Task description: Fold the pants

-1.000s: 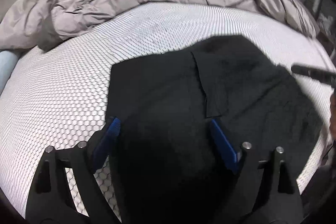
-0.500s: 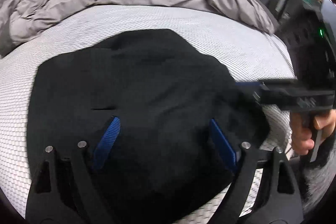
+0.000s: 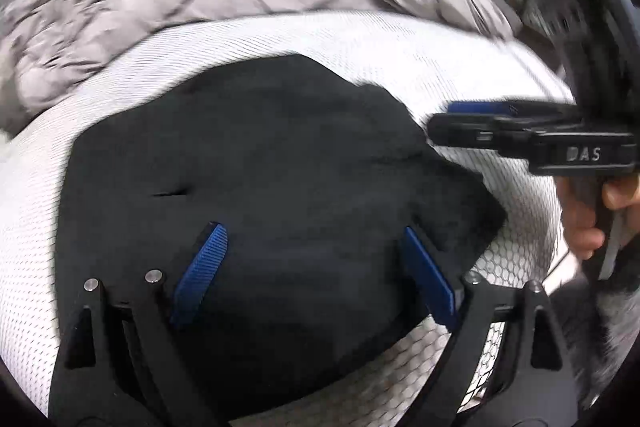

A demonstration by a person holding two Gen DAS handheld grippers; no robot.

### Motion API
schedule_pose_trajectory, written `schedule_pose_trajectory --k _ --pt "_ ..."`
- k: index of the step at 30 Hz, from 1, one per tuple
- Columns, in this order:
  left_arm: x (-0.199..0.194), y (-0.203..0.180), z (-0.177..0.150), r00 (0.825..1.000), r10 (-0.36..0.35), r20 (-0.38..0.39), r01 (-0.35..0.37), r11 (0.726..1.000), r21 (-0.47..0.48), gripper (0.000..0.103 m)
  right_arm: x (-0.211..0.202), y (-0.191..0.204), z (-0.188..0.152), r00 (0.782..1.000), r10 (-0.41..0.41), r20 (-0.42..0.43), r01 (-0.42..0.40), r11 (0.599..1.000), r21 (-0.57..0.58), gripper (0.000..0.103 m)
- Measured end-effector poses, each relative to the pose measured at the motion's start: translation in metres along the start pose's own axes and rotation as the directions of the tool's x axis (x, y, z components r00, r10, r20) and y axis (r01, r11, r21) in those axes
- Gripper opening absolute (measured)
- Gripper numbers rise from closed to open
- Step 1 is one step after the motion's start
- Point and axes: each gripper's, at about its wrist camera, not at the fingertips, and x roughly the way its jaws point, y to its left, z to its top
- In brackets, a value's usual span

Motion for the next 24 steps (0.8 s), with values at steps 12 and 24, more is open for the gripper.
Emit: schedule_pose_trajectory --k 12,24 --pt "-0.078 0.09 -0.048 0.943 0.304 0.133 -0.256 0.922 -0.29 0.102 -0.052 0.01 -0.033 0.971 -0.055 0.231 0.037 0.996 0.081 0.103" --pt "-0.107 0.087 -0.049 0.905 0.352 0.237 -0.267 0.906 -0.328 0.102 -0.045 0.076 -0.038 0.954 -0.028 0.299 0.058 0.994 -0.091 0.103"
